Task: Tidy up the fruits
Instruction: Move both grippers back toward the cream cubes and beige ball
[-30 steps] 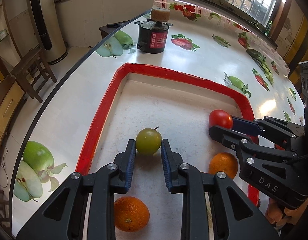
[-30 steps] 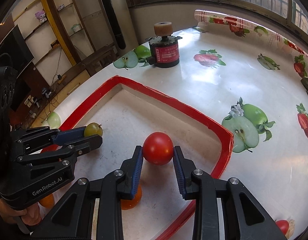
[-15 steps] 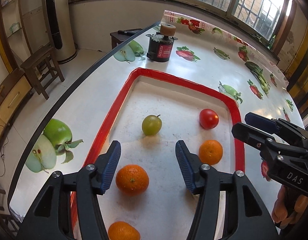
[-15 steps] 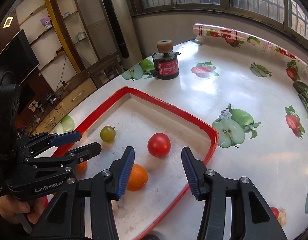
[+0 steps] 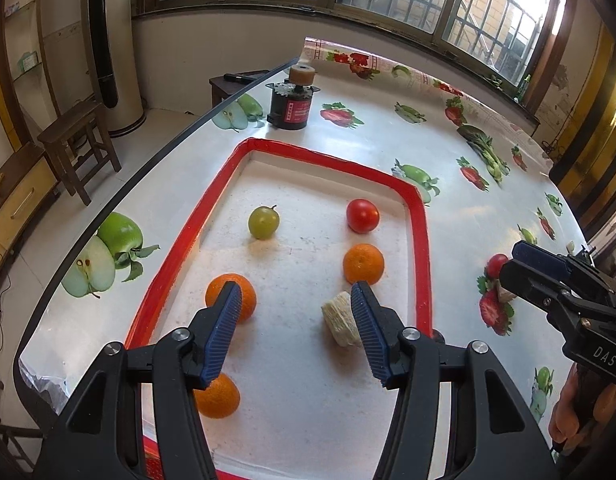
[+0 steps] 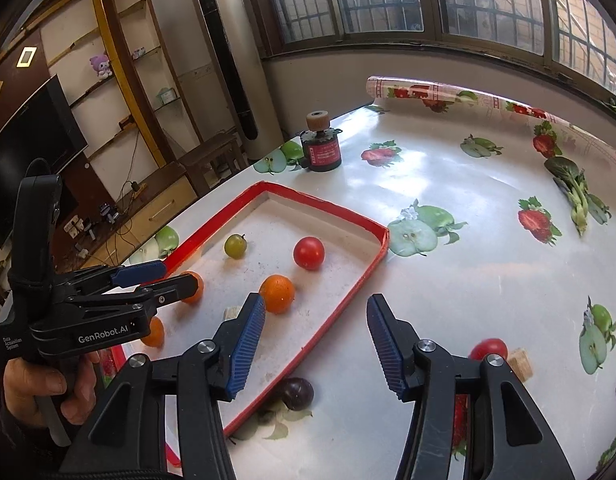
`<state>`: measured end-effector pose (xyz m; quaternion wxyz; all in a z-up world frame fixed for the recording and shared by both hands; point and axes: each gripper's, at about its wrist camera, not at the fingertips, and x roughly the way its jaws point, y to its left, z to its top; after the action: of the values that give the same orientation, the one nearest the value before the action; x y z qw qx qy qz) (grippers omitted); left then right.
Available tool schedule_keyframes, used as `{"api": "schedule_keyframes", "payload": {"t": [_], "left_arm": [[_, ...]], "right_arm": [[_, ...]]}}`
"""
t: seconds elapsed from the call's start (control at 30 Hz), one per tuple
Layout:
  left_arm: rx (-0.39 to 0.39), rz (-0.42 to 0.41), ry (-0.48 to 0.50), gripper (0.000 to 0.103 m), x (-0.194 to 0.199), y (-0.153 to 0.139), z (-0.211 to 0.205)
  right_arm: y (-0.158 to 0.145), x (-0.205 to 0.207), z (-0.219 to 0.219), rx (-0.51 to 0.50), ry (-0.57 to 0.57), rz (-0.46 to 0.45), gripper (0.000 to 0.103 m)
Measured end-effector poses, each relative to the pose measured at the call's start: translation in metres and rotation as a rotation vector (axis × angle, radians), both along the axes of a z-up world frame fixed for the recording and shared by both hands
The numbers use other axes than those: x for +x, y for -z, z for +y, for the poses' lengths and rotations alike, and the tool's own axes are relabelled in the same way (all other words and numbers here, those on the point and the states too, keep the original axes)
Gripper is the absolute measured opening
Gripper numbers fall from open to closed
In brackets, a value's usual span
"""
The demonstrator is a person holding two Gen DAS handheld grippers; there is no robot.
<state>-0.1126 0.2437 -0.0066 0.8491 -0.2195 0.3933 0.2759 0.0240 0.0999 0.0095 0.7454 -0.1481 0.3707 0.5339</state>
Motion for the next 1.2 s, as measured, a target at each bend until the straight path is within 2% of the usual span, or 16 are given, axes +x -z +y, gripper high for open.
{"api": "schedule_keyframes", "payload": {"t": [0.43, 0.77, 1.0, 1.2], "left_arm": [[-0.018, -0.033, 0.120, 0.056, 0.013, -0.005, -0.062], [-0.023, -0.013, 0.241, 0.056, 0.045, -0.001, -0.108], [-0.022, 0.002, 0.286, 0.056, 0.048, 0.001, -0.126], [-0.042, 0.017, 0.353, 0.056, 0.017, 0.010, -0.145]], "right_arm": [[0.007, 0.023, -0.099, 0.018, 0.169, 0.006, 0.058], [0.031, 0.037, -0.163, -0.015, 0.276, 0.042, 0.058], [0.040, 0.022, -0.184, -0.033, 0.257, 0.051, 0.058], [0.046, -0.011, -0.191, -0.059, 0.185, 0.051, 0.058]]}}
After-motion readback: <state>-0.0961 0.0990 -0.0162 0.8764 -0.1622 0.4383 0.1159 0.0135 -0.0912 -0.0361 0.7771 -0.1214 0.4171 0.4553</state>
